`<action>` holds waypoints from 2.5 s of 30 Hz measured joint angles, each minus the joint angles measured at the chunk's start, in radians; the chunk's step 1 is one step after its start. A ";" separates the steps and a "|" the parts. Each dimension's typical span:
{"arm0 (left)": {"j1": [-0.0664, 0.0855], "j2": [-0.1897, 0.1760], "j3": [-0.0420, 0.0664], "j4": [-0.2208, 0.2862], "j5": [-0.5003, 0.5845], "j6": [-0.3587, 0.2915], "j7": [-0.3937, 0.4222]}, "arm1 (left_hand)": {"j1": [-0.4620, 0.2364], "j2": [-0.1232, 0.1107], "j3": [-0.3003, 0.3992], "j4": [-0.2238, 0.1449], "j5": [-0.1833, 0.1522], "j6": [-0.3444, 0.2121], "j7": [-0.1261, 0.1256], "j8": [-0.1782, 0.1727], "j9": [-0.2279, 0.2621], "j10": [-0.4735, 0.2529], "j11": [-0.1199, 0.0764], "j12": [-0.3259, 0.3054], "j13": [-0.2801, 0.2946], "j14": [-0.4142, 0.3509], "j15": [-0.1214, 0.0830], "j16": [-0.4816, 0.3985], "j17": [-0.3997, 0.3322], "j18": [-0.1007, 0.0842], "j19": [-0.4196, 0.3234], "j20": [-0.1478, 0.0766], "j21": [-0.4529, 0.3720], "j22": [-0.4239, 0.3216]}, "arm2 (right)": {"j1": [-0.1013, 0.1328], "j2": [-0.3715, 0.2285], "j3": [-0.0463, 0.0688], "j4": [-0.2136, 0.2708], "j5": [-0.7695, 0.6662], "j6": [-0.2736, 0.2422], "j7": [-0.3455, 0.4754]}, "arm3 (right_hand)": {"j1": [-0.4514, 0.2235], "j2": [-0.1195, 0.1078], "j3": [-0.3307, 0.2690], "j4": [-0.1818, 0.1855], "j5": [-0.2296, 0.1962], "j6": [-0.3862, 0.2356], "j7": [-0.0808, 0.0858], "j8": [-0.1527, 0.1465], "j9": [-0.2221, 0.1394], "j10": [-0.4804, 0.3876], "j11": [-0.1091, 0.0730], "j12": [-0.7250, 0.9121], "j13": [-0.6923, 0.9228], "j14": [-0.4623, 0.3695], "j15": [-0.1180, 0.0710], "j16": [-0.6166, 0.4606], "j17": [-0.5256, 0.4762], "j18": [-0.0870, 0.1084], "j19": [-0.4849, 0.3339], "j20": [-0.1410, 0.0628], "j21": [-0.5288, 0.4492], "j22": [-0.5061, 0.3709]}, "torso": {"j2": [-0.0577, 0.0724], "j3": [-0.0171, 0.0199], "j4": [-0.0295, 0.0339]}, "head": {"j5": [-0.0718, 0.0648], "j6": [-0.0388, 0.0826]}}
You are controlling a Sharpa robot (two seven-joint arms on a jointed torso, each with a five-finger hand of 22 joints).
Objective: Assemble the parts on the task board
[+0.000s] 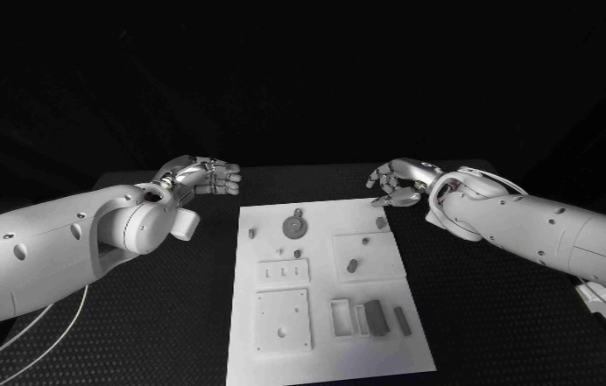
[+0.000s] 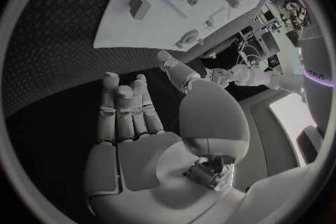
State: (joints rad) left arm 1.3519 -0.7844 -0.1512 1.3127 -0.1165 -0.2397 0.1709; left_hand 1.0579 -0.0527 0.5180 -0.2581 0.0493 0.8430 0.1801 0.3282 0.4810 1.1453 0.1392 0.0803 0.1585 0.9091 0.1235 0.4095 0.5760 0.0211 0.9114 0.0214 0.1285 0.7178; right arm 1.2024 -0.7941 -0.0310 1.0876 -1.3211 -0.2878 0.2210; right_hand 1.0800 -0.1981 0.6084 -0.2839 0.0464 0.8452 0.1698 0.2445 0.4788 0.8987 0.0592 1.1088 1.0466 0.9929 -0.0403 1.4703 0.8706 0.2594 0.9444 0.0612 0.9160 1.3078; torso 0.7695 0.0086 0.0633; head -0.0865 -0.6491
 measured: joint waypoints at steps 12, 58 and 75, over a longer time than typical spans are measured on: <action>0.000 -0.005 -0.001 -0.003 -0.004 0.002 0.001 | 0.000 0.000 -0.003 -0.003 0.000 0.000 0.000 0.000 0.000 0.000 0.000 0.000 0.000 0.000 0.000 0.000 0.001 0.000 0.000 0.000 0.000 0.001 | -0.046 -0.043 -0.002 0.017 0.012 0.056 0.011 | -0.018 -0.030 -0.015 0.015 0.000 -0.044 -0.013 -0.009 -0.006 -0.022 -0.011 -0.013 -0.014 -0.026 -0.009 -0.012 -0.006 0.004 -0.023 0.016 -0.021 0.000 | 0.000 0.0017 -0.0005 | -0.013 -0.016; -0.001 -0.005 -0.001 -0.009 -0.008 0.006 -0.002 | 0.000 0.000 -0.003 -0.003 0.000 0.000 0.000 0.000 0.000 0.000 0.000 0.000 0.001 0.000 0.000 -0.004 0.004 0.000 0.000 0.000 0.000 0.001 | -0.092 -0.008 -0.003 -0.052 0.029 0.072 0.032 | 0.057 0.091 -0.053 -0.006 0.000 0.019 -0.021 0.047 0.015 -0.027 -0.013 -0.002 -0.026 -0.032 -0.012 -0.001 -0.006 0.004 -0.024 0.017 -0.021 0.000 | -0.002 -0.0022 0.0024 | -0.019 -0.029; -0.001 -0.007 -0.001 -0.009 -0.009 0.005 -0.003 | 0.000 0.000 -0.003 -0.003 0.000 0.000 0.000 -0.004 0.000 0.000 0.000 -0.004 0.001 0.000 0.000 -0.004 0.006 0.000 0.000 0.000 0.000 0.002 | -0.092 -0.008 -0.002 -0.054 0.036 0.062 0.033 | 0.062 0.036 -0.065 -0.002 0.000 -0.031 -0.016 0.023 0.000 -0.031 -0.009 -0.002 -0.034 -0.034 -0.010 -0.001 -0.010 0.004 -0.024 0.017 -0.021 0.000 | -0.002 -0.0034 0.0034 | -0.023 -0.029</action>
State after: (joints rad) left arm 1.3512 -0.7909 -0.1520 1.3033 -0.1253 -0.2343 0.1674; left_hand 1.0579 -0.0527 0.5152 -0.2609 0.0493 0.8429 0.1801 0.3244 0.4808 1.1452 0.1394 0.0763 0.1596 0.9091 0.1235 0.4056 0.5823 0.0211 0.9114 0.0214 0.1286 0.7197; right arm 1.1103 -0.8024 -0.0333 1.0338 -1.2850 -0.2258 0.2536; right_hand 1.1415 -0.1623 0.5436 -0.2855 0.0464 0.8147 0.1543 0.2678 0.4787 0.8681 0.0502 1.1072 1.0127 0.9590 -0.0498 1.4696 0.8608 0.2635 0.9200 0.0786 0.8947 1.3079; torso 0.7677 0.0053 0.0666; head -0.1092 -0.6778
